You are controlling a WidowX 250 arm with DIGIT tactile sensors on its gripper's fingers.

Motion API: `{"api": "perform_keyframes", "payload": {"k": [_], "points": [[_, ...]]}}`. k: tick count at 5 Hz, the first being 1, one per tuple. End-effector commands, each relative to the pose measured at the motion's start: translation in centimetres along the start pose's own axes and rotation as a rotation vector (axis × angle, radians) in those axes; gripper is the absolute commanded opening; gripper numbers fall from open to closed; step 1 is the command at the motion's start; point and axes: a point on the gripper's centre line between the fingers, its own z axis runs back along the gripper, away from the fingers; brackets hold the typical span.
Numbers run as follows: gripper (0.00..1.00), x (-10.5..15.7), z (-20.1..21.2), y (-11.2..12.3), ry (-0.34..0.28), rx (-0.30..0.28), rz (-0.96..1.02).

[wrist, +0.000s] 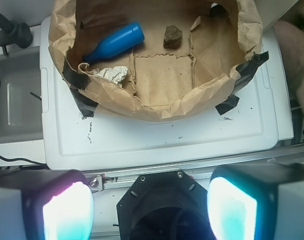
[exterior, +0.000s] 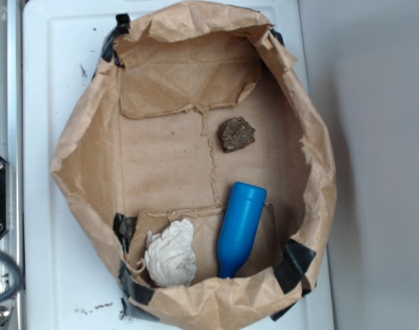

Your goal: Grab the rock.

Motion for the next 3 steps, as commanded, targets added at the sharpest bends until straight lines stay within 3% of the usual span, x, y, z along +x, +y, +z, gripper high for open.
{"api": "perform_keyframes", "payload": {"k": [1,2,3], "points": [[1.00,0.0,0.0,0.0,0.000,0.000,0.000],[1.00,5.1,-0.9,2.7,0.029,-0.005,-0.040],[1.00,9.9,-3.1,3.1,0.003,0.000,-0.033]]}}
